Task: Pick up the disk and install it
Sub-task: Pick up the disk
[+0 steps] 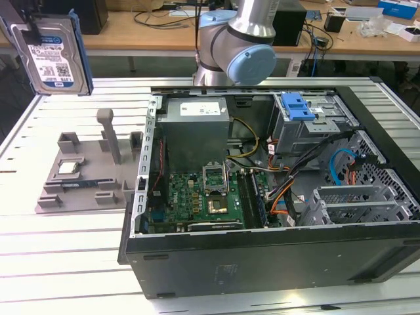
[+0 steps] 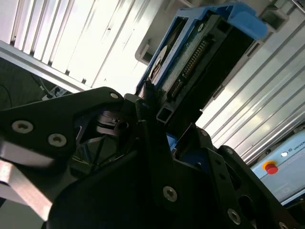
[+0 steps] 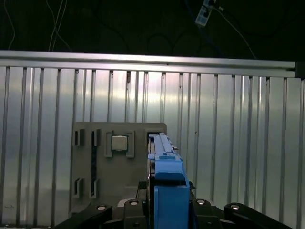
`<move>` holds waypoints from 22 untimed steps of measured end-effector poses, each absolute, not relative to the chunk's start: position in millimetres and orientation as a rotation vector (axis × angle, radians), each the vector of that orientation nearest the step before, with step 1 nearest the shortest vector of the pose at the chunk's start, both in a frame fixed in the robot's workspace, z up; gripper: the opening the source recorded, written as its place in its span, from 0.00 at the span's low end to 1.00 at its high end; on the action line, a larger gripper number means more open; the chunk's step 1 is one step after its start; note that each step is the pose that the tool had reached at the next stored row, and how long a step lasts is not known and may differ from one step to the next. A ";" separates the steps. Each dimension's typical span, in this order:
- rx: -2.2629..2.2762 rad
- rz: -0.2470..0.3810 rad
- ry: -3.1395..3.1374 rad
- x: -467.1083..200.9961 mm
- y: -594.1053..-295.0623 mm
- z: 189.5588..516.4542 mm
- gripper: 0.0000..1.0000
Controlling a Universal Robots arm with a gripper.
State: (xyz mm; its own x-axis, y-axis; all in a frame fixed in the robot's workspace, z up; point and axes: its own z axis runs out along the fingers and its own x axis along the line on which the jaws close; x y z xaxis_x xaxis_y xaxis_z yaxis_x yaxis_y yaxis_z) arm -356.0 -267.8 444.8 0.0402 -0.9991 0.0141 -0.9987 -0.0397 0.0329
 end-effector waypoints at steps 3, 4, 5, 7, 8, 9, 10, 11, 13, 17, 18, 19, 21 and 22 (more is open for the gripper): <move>2.241 -0.020 -2.153 -356.0 -267.6 452.5 0.37; 2.241 -0.020 -2.153 -356.0 -267.6 454.4 0.37; 2.241 -0.020 -2.153 -355.9 -267.6 456.4 0.37; 2.241 -0.020 -2.153 -356.0 -267.4 465.0 0.37; 2.241 -0.020 -2.153 -356.0 -267.4 468.9 0.37; 2.241 -0.020 -2.153 -356.0 -267.3 470.8 0.37; 2.241 -0.020 -2.153 -356.0 -267.3 472.8 0.37; 2.241 -0.020 -2.153 -355.9 -267.3 475.0 0.37; 2.241 -0.020 -2.153 -356.0 -267.2 479.4 0.37; 2.241 -0.020 -2.153 -356.0 -267.1 489.4 0.37; 2.241 -0.020 -2.153 -355.9 -267.1 492.3 0.37; 2.241 -0.020 -2.153 -355.9 -267.0 494.3 0.37; 2.241 -0.020 -2.153 -355.9 -267.0 498.1 0.37; 2.241 -0.020 -2.153 -355.9 -267.0 500.1 0.37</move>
State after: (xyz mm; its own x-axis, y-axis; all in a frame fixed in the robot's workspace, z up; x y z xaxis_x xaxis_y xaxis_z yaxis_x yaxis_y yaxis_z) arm -355.9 -267.0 500.1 0.0402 -0.9991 0.0141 -0.9987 -0.0397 0.0330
